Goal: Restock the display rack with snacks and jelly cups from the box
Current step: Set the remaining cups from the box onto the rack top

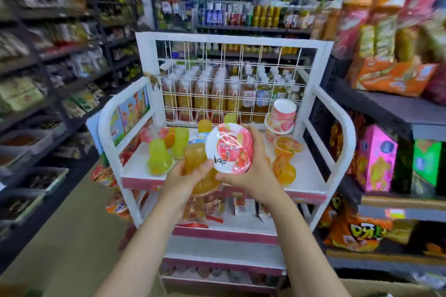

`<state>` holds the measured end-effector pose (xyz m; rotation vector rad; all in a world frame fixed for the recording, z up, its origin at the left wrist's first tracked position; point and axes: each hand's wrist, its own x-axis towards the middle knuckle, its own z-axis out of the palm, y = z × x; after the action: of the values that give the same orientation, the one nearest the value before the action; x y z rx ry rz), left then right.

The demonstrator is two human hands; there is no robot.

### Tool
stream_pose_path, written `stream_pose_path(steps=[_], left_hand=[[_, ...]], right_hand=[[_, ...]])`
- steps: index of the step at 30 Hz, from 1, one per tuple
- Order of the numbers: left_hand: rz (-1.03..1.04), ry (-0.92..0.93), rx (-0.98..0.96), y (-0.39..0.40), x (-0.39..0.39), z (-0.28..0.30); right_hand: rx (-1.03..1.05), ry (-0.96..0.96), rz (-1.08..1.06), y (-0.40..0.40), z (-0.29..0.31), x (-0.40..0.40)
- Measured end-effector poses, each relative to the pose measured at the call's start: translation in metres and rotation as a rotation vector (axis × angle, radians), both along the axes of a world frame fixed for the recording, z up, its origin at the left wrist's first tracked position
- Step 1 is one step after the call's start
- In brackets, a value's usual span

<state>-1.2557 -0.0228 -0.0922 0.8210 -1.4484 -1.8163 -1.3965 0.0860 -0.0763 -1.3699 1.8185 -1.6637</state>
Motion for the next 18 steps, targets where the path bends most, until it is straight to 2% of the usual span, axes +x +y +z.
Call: stream_pose_path(steps=[8,12,16,18], left_hand=[[0.113,-0.151,-0.174,-0.054,-0.065,0.011],[0.299,-0.172,-0.207,-0.084,-0.061,0.009],[0.348,-0.118,-0.268,-0.118,-0.042,0.01],[0.4,-0.166,-0.299,-0.136,-0.035,0.013]], right_hand=[[-0.01,-0.064,-0.039,-0.082,-0.012,-0.092],[-0.026,-0.088,-0.06,-0.136,-0.012,-0.105],[0.007,-0.082,-0.039,-0.185,0.004,-0.107],[0.005,-0.087,-0.055,-0.212,0.011,-0.105]])
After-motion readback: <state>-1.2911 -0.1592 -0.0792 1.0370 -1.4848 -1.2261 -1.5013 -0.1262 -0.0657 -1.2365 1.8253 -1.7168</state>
